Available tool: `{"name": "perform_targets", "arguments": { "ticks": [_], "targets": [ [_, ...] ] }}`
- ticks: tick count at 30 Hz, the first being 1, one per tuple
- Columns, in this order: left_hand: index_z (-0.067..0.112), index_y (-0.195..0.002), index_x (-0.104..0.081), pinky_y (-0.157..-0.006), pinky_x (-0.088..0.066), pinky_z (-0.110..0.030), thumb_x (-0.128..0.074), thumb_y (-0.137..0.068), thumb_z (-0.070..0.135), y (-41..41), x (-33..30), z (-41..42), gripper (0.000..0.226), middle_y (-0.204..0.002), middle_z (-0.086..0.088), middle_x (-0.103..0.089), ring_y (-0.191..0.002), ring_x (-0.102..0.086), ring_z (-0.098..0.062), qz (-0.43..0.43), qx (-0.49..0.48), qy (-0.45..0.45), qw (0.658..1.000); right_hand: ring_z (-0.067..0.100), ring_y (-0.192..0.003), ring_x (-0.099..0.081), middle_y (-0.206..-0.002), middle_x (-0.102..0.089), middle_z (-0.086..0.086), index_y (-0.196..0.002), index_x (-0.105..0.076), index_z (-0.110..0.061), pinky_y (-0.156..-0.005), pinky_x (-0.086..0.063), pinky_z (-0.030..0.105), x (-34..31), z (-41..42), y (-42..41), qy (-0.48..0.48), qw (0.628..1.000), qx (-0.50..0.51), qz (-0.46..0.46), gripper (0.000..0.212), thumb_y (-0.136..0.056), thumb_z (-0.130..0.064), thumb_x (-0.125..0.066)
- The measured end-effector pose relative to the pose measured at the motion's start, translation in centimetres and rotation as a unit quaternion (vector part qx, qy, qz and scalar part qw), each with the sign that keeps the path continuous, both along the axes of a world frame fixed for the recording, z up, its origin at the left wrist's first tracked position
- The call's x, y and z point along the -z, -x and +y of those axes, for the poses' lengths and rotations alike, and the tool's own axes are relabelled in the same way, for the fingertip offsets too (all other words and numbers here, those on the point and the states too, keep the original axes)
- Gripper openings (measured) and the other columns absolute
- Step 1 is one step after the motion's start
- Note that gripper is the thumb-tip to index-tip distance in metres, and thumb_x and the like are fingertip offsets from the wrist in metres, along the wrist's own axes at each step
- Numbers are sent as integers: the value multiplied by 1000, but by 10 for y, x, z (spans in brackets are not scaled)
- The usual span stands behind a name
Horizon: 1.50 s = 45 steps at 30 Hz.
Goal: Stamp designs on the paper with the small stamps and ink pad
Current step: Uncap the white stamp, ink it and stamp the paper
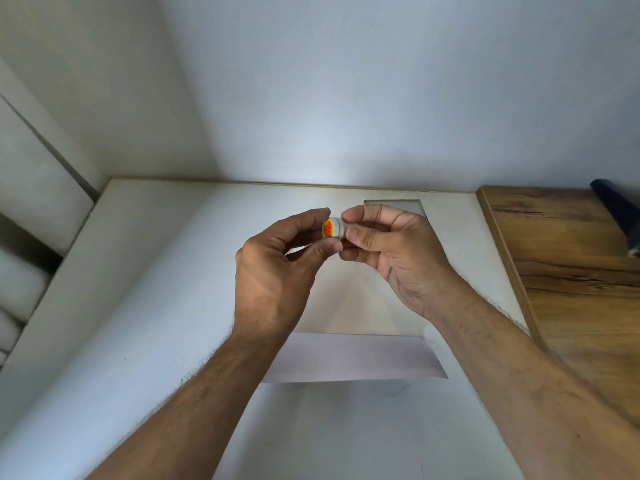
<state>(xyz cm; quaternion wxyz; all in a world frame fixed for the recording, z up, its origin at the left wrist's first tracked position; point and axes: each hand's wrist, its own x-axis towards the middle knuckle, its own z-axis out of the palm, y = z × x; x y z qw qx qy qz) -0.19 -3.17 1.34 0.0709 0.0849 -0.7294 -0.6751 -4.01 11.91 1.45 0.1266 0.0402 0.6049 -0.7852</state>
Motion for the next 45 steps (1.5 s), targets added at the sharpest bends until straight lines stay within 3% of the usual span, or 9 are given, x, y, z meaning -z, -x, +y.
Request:
{"name": "perform_targets", "arguments": {
  "ticks": [2,8,13,18,25,28,31,36,45],
  "targets": [
    [37,-96,-73,-72,-51,-7,-85,-73,18,0,0,-1,32,-88,11,-77,-81,-73,2,-10,0,-3,1000,23,-73,-68,-84,-73,13,-92,-72,-8,-68,-55,30,0,0,0,-35,999,-4,20,22,-84,10,-63],
    [25,-101,-78,-81,-59,-28,-87,-71,19,2,7,-3,32,-86,3,-78,-80,-76,-17,-37,-5,-28,999,22,-78,-65,-97,-71,26,-94,-74,-13,-67,-52,27,1,0,-1,-78,996,-24,46,25,-84,8,-64],
    [28,-100,-77,-78,-56,-20,-87,-70,17,4,7,-3,34,-86,-1,-77,-82,-74,-20,-24,0,-36,999,22,-72,-66,-87,-68,14,-101,-74,-10,-75,-56,32,1,1,0,-56,997,-9,46,27,-84,8,-64],
    [28,-99,-77,-83,-59,-30,-87,-69,13,5,9,-3,36,-86,-1,-77,-81,-74,-22,-14,-3,-49,999,21,-65,-69,-80,-72,11,-95,-73,-5,-67,-57,27,-2,2,0,-35,999,6,19,20,-82,8,-66],
    [26,-99,-77,-76,-55,-16,-84,-73,12,5,10,-2,30,-83,-2,-77,-78,-73,-16,6,-4,-43,999,20,-65,-69,-80,-74,12,-96,-73,-4,-69,-58,26,1,-1,-1,-6,999,25,-27,18,-86,7,-61],
    [19,-103,-77,-73,-53,-12,-81,-77,9,5,8,-1,28,-83,-13,-75,-78,-71,-20,14,0,-65,998,18,-64,-69,-77,-74,10,-96,-71,-5,-66,-57,23,-1,3,1,24,997,39,-60,19,-89,7,-57],
    [16,-103,-76,-77,-57,-24,-78,-79,4,6,9,0,27,-89,-19,-73,-77,-67,-25,24,13,-99,995,13,-64,-70,-78,-75,7,-99,-69,-4,-65,-57,20,-5,6,2,97,990,35,-92,21,-93,7,-52],
    [16,-105,-75,-84,-57,-40,-75,-76,9,4,10,5,30,-95,-7,-75,-86,-66,-21,41,34,-126,991,12,-68,-71,-87,-74,9,-97,-68,-3,-63,-57,18,-11,6,-1,212,968,33,-131,21,-90,7,-51],
    [15,-102,-69,-79,-53,-34,-69,-83,1,-1,10,14,23,-93,0,-72,-94,-66,-20,83,49,-121,988,14,-74,-73,-87,-75,7,-90,-69,-7,-62,-57,20,-18,9,-2,224,968,29,-108,26,-88,11,-50]
  ]
}}
